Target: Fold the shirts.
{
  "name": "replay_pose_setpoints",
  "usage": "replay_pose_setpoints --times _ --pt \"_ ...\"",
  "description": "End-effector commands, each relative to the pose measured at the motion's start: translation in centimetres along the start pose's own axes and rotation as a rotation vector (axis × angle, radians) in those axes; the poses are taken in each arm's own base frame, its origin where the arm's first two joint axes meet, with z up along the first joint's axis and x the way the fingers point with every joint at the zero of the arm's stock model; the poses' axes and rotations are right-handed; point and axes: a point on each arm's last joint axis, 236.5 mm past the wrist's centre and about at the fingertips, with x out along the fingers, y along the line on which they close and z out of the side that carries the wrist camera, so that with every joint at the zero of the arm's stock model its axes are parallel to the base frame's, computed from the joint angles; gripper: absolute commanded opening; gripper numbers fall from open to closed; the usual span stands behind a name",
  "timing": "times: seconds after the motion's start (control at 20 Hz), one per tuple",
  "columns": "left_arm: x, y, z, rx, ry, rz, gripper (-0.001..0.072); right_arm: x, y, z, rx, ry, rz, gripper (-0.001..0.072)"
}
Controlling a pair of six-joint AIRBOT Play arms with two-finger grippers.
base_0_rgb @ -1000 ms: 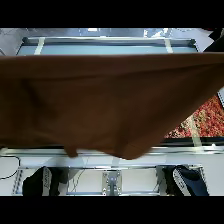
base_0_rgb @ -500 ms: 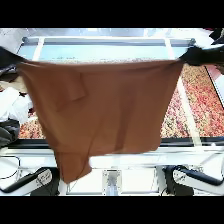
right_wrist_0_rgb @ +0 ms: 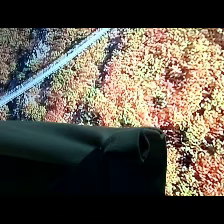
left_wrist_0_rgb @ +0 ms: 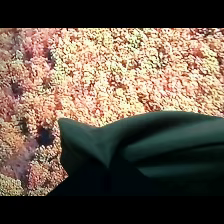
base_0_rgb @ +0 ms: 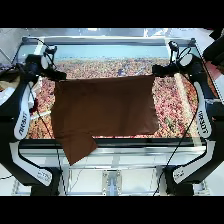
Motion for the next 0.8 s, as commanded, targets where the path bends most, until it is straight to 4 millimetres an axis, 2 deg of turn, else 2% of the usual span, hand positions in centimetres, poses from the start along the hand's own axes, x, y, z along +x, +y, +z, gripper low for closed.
replay_pose_setpoints --times 0.0,0.05,0.15,0.3,0.5,0.6,0.75 --pt "1.6 1.1 0.2 0.043 -0.005 0.073 0.0013 1.3 -1.0 -0.4 -0.008 0.022 -0.030 0.0009" --pt "1.2 1.3 -0.5 0.033 0.021 0.069 0.0013 1.2 -0.9 -1.4 -0.009 0.065 -0.025 0.0010" --pt "0.7 1.3 -3.5 0.008 0.149 0.065 0.0013 1.0 -0.8 -3.9 -0.028 0.169 -0.033 0.0009" --pt "0.8 0.2 -7.3 -0.016 0.276 0.033 0.0012 0.8 -0.9 -6.6 -0.065 0.278 -0.062 0.0009" --pt "1.4 -0.6 -11.6 0.002 0.382 0.020 0.0013 2.6 -1.0 -10.6 -0.066 0.370 -0.066 0.0009" --pt "1.9 -1.0 -13.1 0.006 0.420 0.013 0.0012 3.8 -1.5 -12.5 -0.051 0.390 -0.071 0.0009" --pt "2.1 -1.9 -14.0 -0.003 0.443 -0.015 0.0012 4.9 -2.1 -13.8 -0.038 0.400 -0.078 0.0009"
